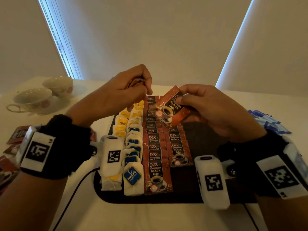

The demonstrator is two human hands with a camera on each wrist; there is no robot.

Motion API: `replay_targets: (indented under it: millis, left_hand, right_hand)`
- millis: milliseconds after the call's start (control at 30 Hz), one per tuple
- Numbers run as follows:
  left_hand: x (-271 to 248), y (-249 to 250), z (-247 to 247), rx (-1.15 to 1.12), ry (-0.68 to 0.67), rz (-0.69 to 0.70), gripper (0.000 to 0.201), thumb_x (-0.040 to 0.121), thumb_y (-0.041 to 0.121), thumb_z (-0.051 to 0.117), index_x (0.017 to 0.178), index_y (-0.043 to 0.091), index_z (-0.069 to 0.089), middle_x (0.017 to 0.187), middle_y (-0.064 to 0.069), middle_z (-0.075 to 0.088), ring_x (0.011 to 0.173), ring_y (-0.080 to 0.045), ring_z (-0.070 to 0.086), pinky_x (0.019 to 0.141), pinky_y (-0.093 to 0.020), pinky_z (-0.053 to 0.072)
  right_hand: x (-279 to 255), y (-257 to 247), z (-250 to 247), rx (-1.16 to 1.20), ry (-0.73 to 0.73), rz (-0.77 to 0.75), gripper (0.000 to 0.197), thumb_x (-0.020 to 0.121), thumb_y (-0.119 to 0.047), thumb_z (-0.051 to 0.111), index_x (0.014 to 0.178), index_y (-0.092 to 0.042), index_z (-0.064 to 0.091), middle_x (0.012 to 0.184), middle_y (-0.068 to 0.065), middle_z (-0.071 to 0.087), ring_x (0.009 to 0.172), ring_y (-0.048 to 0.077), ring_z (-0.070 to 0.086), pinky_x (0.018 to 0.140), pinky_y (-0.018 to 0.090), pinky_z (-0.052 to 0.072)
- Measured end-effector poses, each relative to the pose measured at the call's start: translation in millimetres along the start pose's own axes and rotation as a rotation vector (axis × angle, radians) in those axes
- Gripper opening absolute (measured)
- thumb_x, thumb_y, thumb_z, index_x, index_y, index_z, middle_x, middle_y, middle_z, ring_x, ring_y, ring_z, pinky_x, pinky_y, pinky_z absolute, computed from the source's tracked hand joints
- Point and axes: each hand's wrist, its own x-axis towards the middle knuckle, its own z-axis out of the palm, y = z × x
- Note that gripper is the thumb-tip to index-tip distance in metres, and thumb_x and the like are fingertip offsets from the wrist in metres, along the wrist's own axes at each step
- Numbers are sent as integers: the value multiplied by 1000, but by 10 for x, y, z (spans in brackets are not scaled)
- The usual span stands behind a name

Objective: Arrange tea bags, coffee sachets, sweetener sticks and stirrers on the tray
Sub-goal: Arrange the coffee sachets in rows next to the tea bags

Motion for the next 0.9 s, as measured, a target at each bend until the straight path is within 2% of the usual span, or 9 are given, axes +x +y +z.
replay_targets:
  millis: [100,200,333,433,533,633,733,833,900]
  left_hand:
    - [8,-6,60,98,-74,-13,29,82,49,55,92,22,56,82,1,61,63,-6,58,51,-16,45]
    - [5,5,140,160,-148,18,27,87,41,59,94,15,57,80,10,61,65,4,60,53,-9,45]
    - [10,-6,177,174,-126,26,14,92,25,57,85,14,51,79,5,61,63,3,59,52,-12,46]
    - [24,14,173,88,-18,17,16,93,21,56,83,13,45,82,0,61,59,-3,57,49,-16,46]
    - [14,49,140,27,15,7,15,90,24,56,81,18,45,81,2,61,58,-4,57,49,-20,49]
    - [-4,73,85,109,-14,6,15,89,28,59,83,17,50,82,0,60,60,-4,57,50,-18,49]
    - [-34,83,12,182,-20,11,9,92,23,58,88,16,55,82,9,60,67,-2,58,52,-19,51]
    - [-59,98,-72,198,51,21,12,94,27,56,97,15,57,86,6,61,74,-5,60,56,-20,53]
    - [-71,114,-126,193,94,16,12,94,25,54,100,14,56,91,-2,62,78,-11,62,58,-20,54]
  right_hand:
    - [-42,-12,-18,-102,-37,-88,15,92,-9,54,99,-14,66,95,12,66,85,21,69,71,30,59]
    - [-49,-2,-6,-225,-33,-166,15,89,-10,58,100,-14,67,95,12,66,85,21,68,74,30,58]
    - [-33,1,-3,-175,8,-151,20,81,-11,68,101,-12,64,84,8,70,77,18,71,68,26,59]
    - [-42,10,-33,-137,-27,-86,32,77,-13,71,107,-6,62,94,9,72,85,19,71,73,29,59]
    - [-47,20,0,-112,-12,-77,21,78,-12,70,96,-3,65,94,10,72,83,17,71,73,29,59]
    - [-56,-7,-1,-121,43,-107,11,75,-12,72,80,-5,66,76,8,70,65,12,67,62,21,58]
    - [-108,16,-99,-142,74,-94,9,72,-11,73,77,-7,66,68,3,71,61,10,66,59,19,56]
    - [-177,150,-227,-202,66,17,9,69,-6,73,74,-8,66,65,1,71,60,11,66,58,20,55]
    - [-231,259,-316,-388,9,153,5,74,-8,71,78,-8,68,67,-1,71,59,6,65,54,14,50]
